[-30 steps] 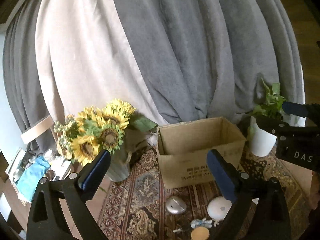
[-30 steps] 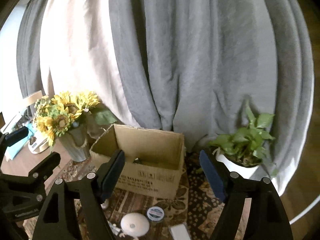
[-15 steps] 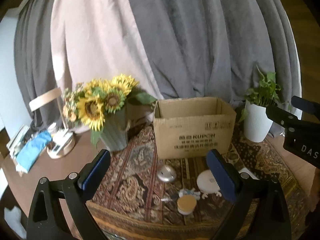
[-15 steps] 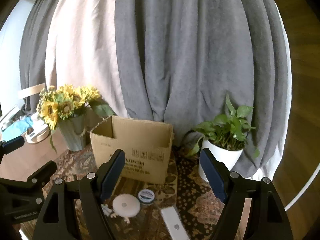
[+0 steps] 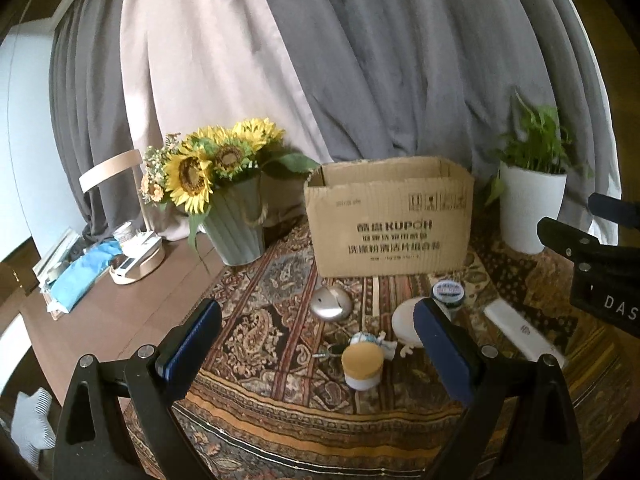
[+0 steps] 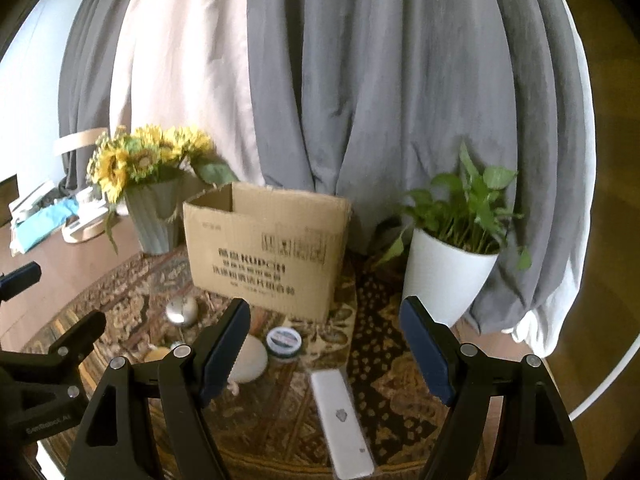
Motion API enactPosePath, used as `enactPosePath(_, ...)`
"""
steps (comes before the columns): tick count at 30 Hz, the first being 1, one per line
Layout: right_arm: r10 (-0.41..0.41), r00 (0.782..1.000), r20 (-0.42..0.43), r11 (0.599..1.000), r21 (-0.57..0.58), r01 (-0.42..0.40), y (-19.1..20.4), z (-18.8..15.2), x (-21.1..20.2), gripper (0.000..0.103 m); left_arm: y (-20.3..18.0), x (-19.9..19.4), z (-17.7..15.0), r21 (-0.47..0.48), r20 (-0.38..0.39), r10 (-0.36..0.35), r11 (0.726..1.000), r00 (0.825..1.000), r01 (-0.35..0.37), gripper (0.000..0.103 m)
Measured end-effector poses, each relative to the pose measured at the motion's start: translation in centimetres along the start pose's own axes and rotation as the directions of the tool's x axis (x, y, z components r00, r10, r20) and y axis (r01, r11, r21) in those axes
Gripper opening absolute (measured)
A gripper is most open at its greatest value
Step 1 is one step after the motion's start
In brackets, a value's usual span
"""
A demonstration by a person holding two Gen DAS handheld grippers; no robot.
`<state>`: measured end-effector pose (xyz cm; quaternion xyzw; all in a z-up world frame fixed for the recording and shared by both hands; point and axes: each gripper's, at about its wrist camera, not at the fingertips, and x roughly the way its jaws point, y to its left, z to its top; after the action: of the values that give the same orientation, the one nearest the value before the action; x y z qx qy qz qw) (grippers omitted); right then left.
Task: Organize rigid objects
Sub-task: 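Withdraw both open grippers from the box back toward the rug, then grasp the yellow-lidded jar with the left gripper while the right grasps the white bagged remote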
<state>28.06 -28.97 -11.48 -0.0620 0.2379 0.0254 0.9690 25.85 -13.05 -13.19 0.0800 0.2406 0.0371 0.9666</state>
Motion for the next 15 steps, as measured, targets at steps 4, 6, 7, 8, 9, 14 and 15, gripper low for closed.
enactPosePath(4, -0.003, 1.0, -0.028, 1.0, -0.006, 0.002, -0.5, -1.4, 0.9, 0.078, -1.0, 0.9, -0.9, 0.013, -0.029, 0.006, 1.0, 1.0, -0.005, 0.098)
enactPosePath(6, -0.004, 0.999, -0.042, 1.0, -0.007, 0.003, -0.8, -2.1, 1.4, 0.078, -1.4, 1.6, -1.3, 0.014, -0.048, 0.002, 1.0, 0.999, -0.002, 0.098)
enactPosePath(7, -0.004, 0.999, -0.049, 1.0, -0.006, 0.004, -0.8, -2.3, 1.6, 0.078, -1.7, 1.9, -1.5, 0.015, -0.057, 0.002, 1.0, 0.998, -0.001, 0.098)
enactPosePath(8, 0.0, 0.998, -0.063, 1.0, -0.003, 0.0, -1.0, -2.7, 2.1, 0.078, -1.9, 2.2, -1.6, 0.013, -0.067, -0.001, 1.0, 0.998, 0.002, 0.098)
enactPosePath(9, 0.001, 0.997, -0.071, 1.0, 0.0, -0.001, -1.1, -2.9, 2.4, 0.078, -2.0, 2.5, -1.7, 0.01, -0.071, -0.005, 1.0, 0.997, 0.006, 0.098)
enactPosePath(14, 0.026, 0.991, -0.134, 0.999, 0.028, -0.023, -1.7, -4.7, 4.8, 0.077, -3.0, 4.3, -2.3, 0.014, -0.109, -0.007, 1.0, 0.994, 0.008, 0.092)
enactPosePath(15, 0.032, 0.989, -0.146, 0.999, 0.032, -0.028, -1.8, -5.0, 5.2, 0.077, -3.1, 4.6, -2.3, 0.015, -0.116, -0.007, 1.0, 0.993, 0.009, 0.092)
